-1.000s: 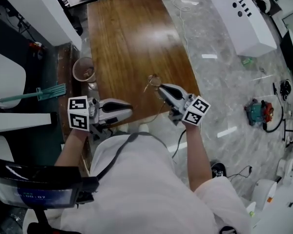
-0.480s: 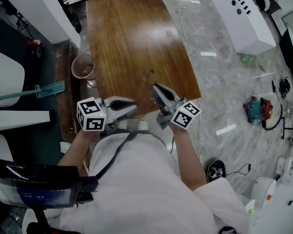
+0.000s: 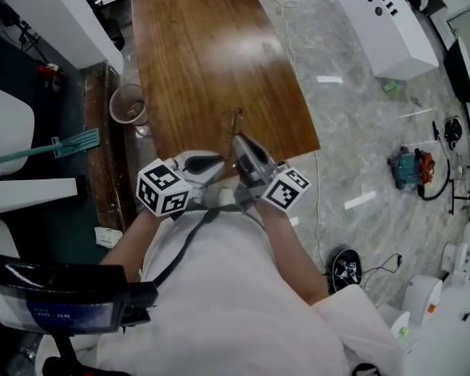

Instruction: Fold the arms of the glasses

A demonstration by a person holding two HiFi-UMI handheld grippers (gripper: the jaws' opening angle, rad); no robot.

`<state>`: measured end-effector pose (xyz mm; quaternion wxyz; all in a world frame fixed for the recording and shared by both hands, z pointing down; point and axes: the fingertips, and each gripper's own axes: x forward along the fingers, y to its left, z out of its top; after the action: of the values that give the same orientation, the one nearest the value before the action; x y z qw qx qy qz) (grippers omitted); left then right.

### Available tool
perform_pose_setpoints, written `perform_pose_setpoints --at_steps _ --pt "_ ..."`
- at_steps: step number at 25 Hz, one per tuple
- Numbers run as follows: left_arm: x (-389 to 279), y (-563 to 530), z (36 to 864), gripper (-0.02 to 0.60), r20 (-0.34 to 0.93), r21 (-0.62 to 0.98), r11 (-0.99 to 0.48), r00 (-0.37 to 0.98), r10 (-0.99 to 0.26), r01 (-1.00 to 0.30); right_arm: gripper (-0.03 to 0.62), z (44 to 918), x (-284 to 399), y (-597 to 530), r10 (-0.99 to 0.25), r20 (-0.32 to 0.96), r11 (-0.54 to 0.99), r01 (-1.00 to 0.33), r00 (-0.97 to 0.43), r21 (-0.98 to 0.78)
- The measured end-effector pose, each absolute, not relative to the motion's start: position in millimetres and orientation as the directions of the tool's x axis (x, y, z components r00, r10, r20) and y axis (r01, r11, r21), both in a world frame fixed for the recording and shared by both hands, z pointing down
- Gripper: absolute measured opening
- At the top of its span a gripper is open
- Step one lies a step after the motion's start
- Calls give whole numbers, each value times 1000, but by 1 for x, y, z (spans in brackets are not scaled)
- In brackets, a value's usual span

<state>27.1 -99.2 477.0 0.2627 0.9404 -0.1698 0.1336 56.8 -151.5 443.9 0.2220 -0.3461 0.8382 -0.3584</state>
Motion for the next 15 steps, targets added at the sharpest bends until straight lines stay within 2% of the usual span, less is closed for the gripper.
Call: perform_pose_setpoints --at_steps 6,15 --pt "30 -103 471 46 379 354 -811 864 -331 -466 31 436 59 -151 -770 -143 467 -397 -622 -790" --pt "11 -101 458 59 287 382 -808 888 -358 -449 31 442 70 -155 -780 -150 464 -400 -608 -791"
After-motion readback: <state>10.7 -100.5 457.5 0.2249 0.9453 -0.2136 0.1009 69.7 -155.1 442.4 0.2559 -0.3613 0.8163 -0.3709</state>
